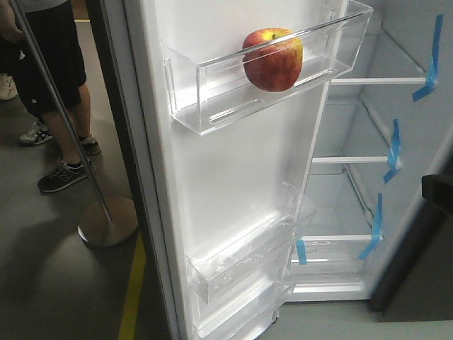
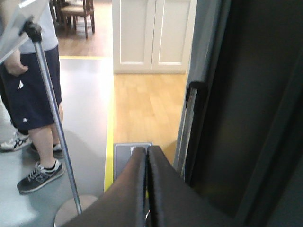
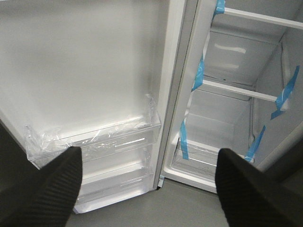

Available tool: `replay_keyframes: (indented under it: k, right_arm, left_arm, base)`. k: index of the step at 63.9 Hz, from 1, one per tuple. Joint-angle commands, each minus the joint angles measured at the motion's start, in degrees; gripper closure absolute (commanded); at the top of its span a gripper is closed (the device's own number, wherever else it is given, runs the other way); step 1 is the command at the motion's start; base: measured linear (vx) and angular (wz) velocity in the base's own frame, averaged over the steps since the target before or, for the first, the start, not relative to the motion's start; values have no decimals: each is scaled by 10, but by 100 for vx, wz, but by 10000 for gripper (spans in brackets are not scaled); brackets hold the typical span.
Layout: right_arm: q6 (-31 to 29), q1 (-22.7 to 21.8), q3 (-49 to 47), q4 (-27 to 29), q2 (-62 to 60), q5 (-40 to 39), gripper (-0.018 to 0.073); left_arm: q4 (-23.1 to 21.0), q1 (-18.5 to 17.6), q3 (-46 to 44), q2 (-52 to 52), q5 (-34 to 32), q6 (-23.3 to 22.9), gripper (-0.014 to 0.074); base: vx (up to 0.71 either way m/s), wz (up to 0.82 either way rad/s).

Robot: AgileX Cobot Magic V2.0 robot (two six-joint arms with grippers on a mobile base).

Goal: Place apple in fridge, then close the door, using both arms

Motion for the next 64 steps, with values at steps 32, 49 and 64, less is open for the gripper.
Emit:
replay_keyframes:
  k: [32,49,64]
  right_arm:
    - [-2,-5,-16,0,-3,-34,9]
    - [-2,-5,-16,1,-3,-38,9]
    - [9,-5,-17,0,-19,-8,9]
  left_arm:
    - [-5,0,-19,18,-36,1,601]
    - [-5,0,-19,18,-36,1,601]
    - [-5,0,-19,18,-37,1,601]
  base:
    - [0,0]
    - [0,0]
    - [0,0]
